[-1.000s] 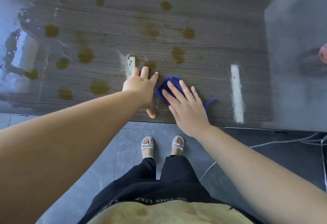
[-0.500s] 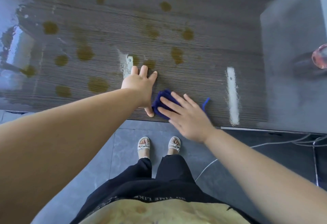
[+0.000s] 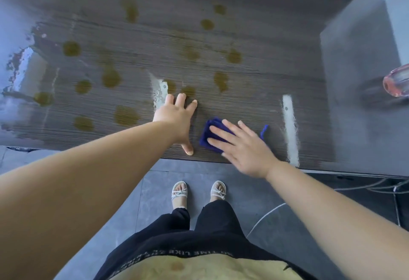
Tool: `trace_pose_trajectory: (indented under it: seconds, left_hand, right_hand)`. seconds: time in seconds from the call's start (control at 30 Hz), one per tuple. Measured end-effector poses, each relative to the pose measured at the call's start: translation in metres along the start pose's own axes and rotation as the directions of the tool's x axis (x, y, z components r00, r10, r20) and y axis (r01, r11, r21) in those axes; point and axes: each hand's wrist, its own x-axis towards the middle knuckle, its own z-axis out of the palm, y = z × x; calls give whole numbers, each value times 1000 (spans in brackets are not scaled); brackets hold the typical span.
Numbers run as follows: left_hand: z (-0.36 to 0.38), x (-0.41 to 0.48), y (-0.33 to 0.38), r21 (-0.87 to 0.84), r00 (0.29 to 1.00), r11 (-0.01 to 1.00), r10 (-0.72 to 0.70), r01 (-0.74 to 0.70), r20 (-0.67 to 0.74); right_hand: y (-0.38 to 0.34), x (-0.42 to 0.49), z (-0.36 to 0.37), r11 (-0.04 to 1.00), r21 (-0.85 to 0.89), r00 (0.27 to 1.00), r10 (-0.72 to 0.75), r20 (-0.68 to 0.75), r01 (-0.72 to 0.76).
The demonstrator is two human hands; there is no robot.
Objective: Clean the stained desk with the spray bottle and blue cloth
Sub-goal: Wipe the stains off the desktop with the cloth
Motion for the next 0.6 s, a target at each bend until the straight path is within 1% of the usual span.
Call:
trace_pose_trajectory:
  seconds: [0.03,0.07,0.1,0.13,0.17,0.2,0.23,0.27,0.3,0.33,0.37,0.4,0.43,0.47,0.5,0.53,0.57,0.6]
  left_hand:
    - [0,0,0,-9,1000,1000,1,-1,2]
    - [0,0,-1,-14,1000,1000,2,-2,5]
    - [1,0,0,-17,1000,1000,1,-1,8]
    - [0,1,0,-15,1000,1000,-4,4,8]
    - [0,1,0,-12,1000,1000,-7,7,7]
    - [0,2,0,-14,1000,1000,-10,10,8]
    - [-1,2,0,-19,1000,1000,-12,12,9]
    - [0,1,0,-25,1000,1000,-15,15,11]
    - [0,1,0,-28,1000,999,-19,19,11]
    - [-1,1,0,-26,1000,999,-20,20,11]
    - [0,1,0,-25,1000,1000,-16,16,11]
    - [0,1,1,-27,1000,1000,-12,13,10]
    - [1,1,0,-31,1000,999,-10,10,8]
    - [2,2,-1,-34,1000,999,-9,9,6]
    - [2,2,-1,-37,1000,999,-7,7,5]
    - [3,2,-3,-40,1000,999,-5,6,8]
    - [3,3,-3,-42,1000,999,-3,4,12]
    - [3,3,-4,-43,1000,999,-3,4,14]
  right_hand:
    - [19,-4,-1,999,-24,1000,25,-18,-26]
    - [36,-5,-2,992,-36,992,122,-31,-123]
    - [49,-2,-5,958,-10,958,285,-26,-286]
    - [56,6,-8,878,45,878,477,-28,-476]
    - [56,19,-9,752,103,752,658,-52,-651]
    - [50,36,-9,598,157,598,800,-53,-786]
    - [38,52,-10,478,181,480,877,-40,-859]
    - [24,66,-11,442,174,444,895,-25,-880]
    - [10,74,-9,500,157,503,864,-20,-852]
    - [0,77,-8,618,146,622,782,-15,-773]
    - [-6,71,-7,753,137,759,651,-7,-644]
    - [-5,60,-7,865,106,870,493,4,-490]
    - [4,49,-7,933,67,935,354,12,-354]
    - [19,38,-8,961,32,962,272,30,-273]
    - [36,29,-8,964,1,964,265,38,-265]
    - [54,24,-9,945,-14,944,328,33,-328]
    - [69,21,-10,896,7,896,442,37,-443]
    - [78,25,-11,813,55,815,578,44,-579]
